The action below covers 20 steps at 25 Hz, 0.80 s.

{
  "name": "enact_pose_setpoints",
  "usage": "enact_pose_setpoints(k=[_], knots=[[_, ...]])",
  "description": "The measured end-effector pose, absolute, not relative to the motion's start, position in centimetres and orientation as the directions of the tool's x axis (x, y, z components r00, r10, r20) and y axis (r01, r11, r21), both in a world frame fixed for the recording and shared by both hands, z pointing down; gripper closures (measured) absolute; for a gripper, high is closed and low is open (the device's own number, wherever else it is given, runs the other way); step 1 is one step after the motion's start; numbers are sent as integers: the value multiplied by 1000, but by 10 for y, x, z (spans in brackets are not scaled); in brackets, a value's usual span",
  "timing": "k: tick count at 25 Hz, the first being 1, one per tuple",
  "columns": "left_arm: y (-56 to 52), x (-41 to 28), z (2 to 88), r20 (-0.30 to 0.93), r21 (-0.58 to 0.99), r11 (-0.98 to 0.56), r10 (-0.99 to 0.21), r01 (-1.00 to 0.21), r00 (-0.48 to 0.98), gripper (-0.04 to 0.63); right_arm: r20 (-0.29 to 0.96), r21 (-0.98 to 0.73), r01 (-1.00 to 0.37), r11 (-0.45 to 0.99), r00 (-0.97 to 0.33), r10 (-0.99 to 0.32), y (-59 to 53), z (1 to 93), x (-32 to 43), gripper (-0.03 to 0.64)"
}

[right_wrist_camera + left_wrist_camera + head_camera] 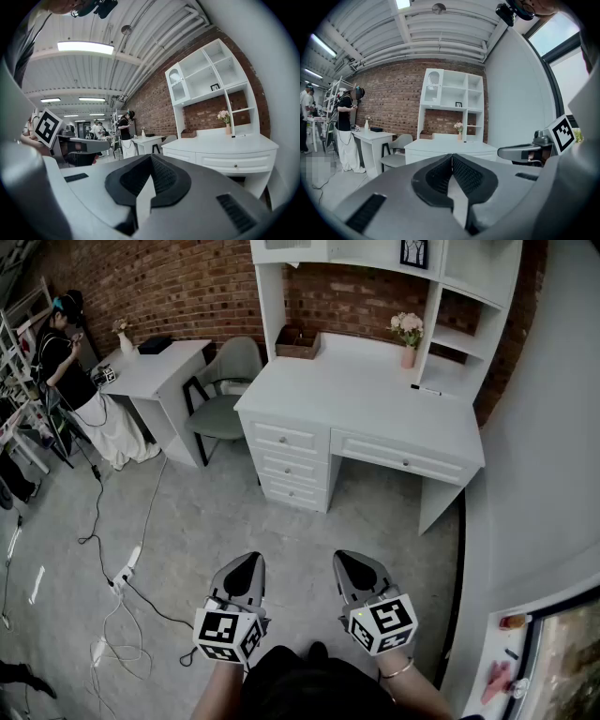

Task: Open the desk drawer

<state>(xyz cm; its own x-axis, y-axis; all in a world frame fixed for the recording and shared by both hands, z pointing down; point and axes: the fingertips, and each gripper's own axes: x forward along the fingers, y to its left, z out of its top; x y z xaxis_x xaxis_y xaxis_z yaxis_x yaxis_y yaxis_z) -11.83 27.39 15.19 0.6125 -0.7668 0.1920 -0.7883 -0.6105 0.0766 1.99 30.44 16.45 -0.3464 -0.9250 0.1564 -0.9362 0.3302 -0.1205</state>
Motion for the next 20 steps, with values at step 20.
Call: enact_pose_setpoints(k=[20], knots=[[254, -111, 163, 212, 68, -587, -781, -806, 587, 584, 116, -173, -914, 368, -390, -914, 293, 165, 30, 612]])
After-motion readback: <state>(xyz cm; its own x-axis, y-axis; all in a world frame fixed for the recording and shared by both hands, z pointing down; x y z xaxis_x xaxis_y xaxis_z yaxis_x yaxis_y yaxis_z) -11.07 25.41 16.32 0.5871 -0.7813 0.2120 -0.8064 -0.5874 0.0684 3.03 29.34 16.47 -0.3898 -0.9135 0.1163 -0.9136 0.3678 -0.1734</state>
